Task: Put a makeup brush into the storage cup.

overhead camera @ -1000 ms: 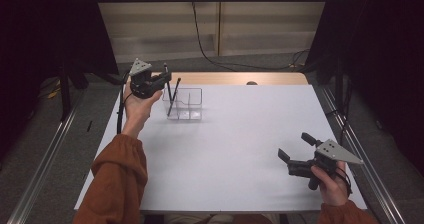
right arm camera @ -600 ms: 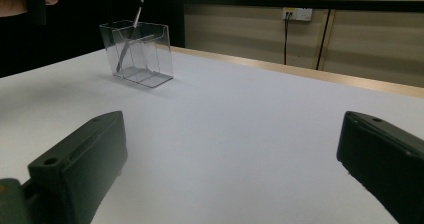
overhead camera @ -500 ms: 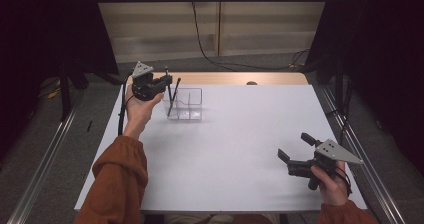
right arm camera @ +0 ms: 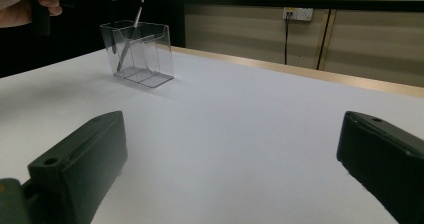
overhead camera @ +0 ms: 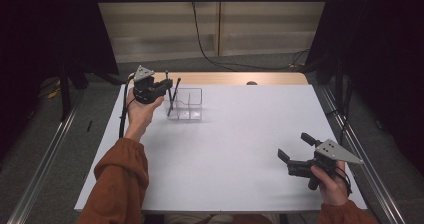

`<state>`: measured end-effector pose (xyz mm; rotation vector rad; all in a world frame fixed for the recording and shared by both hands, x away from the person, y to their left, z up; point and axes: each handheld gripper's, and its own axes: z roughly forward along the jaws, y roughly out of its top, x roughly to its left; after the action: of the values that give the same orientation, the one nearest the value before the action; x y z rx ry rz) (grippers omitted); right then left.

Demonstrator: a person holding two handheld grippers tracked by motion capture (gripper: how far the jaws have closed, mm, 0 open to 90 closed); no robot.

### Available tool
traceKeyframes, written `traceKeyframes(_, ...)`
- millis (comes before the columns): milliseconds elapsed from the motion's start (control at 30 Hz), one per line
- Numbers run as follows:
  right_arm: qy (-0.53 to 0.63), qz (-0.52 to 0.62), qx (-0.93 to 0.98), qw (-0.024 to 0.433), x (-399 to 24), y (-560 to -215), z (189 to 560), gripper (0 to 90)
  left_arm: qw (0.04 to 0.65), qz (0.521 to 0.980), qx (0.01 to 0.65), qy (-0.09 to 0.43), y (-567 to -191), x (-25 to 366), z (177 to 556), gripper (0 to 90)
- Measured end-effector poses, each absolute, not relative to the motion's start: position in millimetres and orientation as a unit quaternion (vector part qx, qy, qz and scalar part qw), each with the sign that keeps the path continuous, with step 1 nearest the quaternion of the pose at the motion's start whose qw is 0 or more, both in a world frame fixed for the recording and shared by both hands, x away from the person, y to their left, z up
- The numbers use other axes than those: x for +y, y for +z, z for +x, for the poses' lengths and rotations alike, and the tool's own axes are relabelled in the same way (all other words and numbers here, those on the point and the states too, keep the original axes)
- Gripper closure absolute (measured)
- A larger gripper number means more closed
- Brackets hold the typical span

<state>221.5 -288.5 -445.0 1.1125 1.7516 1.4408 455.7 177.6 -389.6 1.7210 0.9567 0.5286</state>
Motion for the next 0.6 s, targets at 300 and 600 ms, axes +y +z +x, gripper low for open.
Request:
traceKeyframes(300, 0.544, 0.421, 0.660, 0.302, -288.1, -445.0, 221.4, 0.0, 0.518, 0.723, 0.398, 0.223, -392.2, 176.0, 456.1, 83.6)
traceKeyframes(600, 0.544, 0.420, 0.661, 0.301, -287.9, -445.1, 221.5, 0.0, 0.519, 0.722, 0.402, 0.219, -397.5, 176.9, 456.2, 76.2)
